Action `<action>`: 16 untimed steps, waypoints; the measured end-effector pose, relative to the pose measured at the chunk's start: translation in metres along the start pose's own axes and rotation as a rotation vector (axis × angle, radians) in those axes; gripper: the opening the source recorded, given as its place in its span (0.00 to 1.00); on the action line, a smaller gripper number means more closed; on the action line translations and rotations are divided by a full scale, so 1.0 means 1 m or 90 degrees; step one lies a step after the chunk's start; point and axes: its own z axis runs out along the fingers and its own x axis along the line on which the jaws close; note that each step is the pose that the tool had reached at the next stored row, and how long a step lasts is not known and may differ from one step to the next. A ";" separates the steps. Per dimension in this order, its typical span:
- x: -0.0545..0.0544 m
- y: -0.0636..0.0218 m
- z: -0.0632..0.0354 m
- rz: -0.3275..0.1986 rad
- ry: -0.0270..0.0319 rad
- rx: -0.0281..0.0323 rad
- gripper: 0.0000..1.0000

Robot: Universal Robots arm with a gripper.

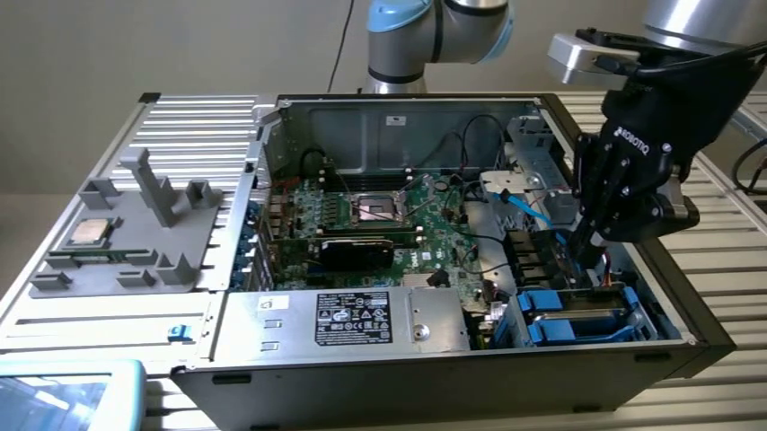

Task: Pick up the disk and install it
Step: 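Insert the first disk wire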

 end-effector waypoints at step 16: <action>0.027 -0.0038 0.0208 -0.006 -0.0636 -0.0037 0.16</action>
